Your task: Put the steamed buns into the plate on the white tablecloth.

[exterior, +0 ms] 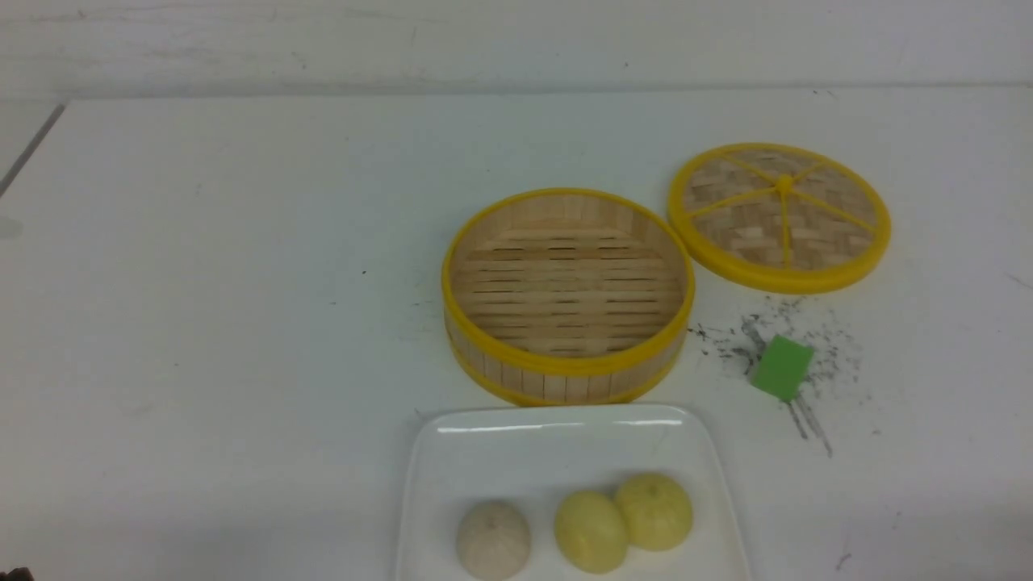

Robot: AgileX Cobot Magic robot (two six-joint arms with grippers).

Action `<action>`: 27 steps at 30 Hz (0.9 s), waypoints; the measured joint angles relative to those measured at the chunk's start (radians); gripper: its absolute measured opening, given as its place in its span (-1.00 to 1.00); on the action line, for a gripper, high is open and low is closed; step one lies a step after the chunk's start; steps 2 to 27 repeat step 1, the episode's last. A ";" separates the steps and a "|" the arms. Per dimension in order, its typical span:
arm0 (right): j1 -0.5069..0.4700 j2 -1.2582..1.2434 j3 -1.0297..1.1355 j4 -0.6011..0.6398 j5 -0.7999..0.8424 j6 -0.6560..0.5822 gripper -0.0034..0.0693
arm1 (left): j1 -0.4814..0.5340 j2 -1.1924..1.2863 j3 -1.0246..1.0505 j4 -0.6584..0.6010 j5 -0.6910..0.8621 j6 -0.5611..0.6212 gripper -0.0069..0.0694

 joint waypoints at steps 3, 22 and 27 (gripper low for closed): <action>0.000 0.000 0.000 0.000 0.000 0.000 -0.28 | 0.000 0.000 0.000 0.000 0.000 0.000 -0.58; 0.000 0.000 0.000 0.000 0.000 0.000 -0.28 | 0.000 0.000 0.000 0.000 0.000 0.000 -0.58; 0.000 0.000 0.000 0.000 0.000 0.000 -0.28 | 0.000 0.000 0.000 0.000 0.000 0.000 -0.58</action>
